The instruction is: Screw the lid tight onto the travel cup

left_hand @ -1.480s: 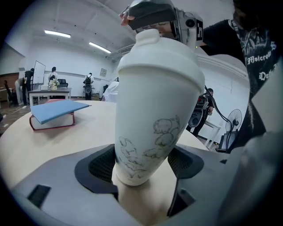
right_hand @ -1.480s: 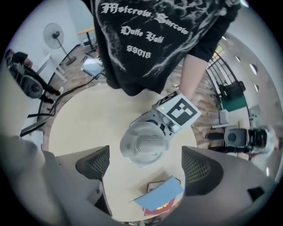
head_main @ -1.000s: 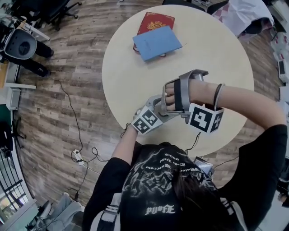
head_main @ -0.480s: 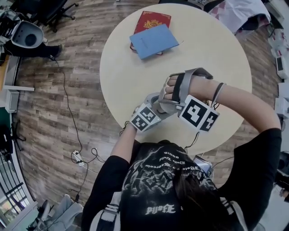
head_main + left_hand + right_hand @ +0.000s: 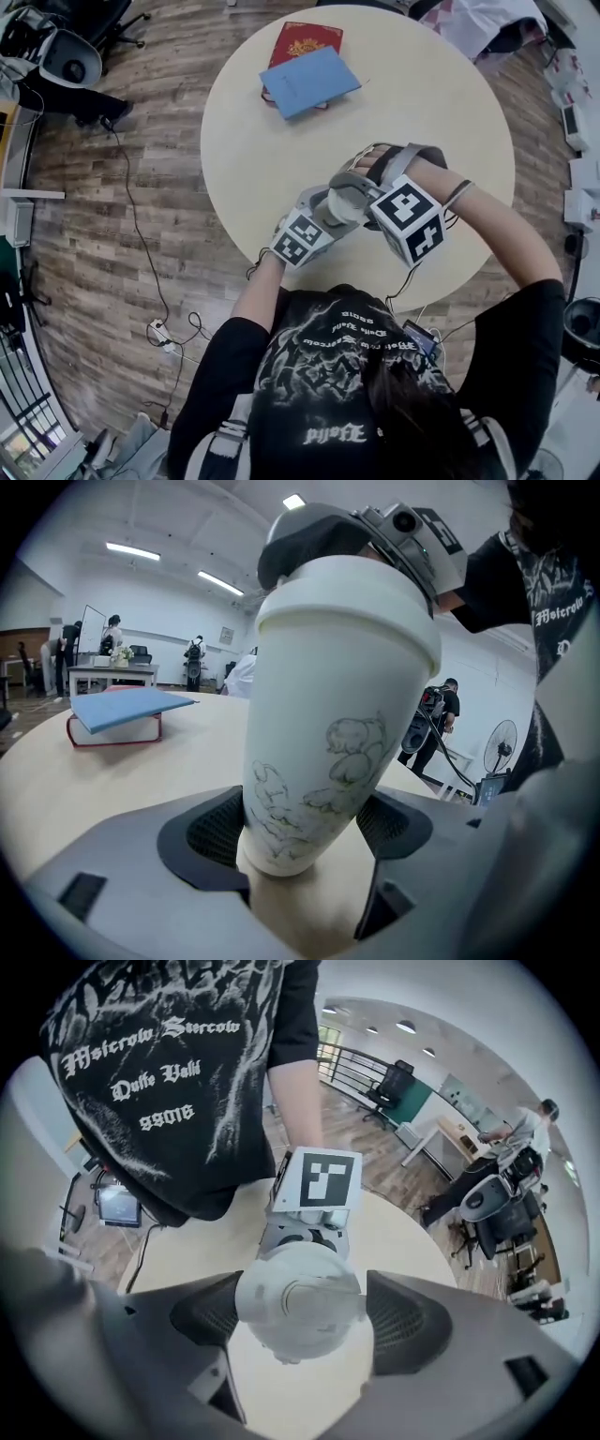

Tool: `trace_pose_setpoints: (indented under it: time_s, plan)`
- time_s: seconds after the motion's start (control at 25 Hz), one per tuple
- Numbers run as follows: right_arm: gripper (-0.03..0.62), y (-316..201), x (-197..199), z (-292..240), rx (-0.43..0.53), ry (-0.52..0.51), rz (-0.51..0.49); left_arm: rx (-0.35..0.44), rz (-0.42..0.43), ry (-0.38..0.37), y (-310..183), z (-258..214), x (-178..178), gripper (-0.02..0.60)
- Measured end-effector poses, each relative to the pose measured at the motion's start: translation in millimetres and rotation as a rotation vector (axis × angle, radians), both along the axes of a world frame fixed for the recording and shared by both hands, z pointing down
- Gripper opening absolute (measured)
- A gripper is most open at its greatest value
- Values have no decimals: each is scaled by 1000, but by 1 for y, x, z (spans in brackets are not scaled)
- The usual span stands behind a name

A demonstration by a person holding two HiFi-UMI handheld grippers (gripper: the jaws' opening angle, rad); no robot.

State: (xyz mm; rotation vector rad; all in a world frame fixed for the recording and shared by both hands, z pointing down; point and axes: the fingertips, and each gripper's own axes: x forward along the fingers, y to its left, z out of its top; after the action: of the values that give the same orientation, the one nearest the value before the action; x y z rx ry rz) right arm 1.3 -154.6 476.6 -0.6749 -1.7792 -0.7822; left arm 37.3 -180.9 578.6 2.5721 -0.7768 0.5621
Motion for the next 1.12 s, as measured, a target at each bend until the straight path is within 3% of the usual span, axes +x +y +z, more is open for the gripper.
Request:
trace_pose_setpoints:
  time_s: [0.44, 0.68, 1.12]
  plan:
    - [413, -4, -3, 2, -37, -51, 268, -4, -16, -26, 1, 3, -1, 393]
    - [413, -9, -9, -5, -114, -188, 508, 3, -30, -26, 1, 2, -1, 393]
    - [414, -20, -12, -14, -152, -452, 887, 28, -70, -20, 0, 3, -1, 393]
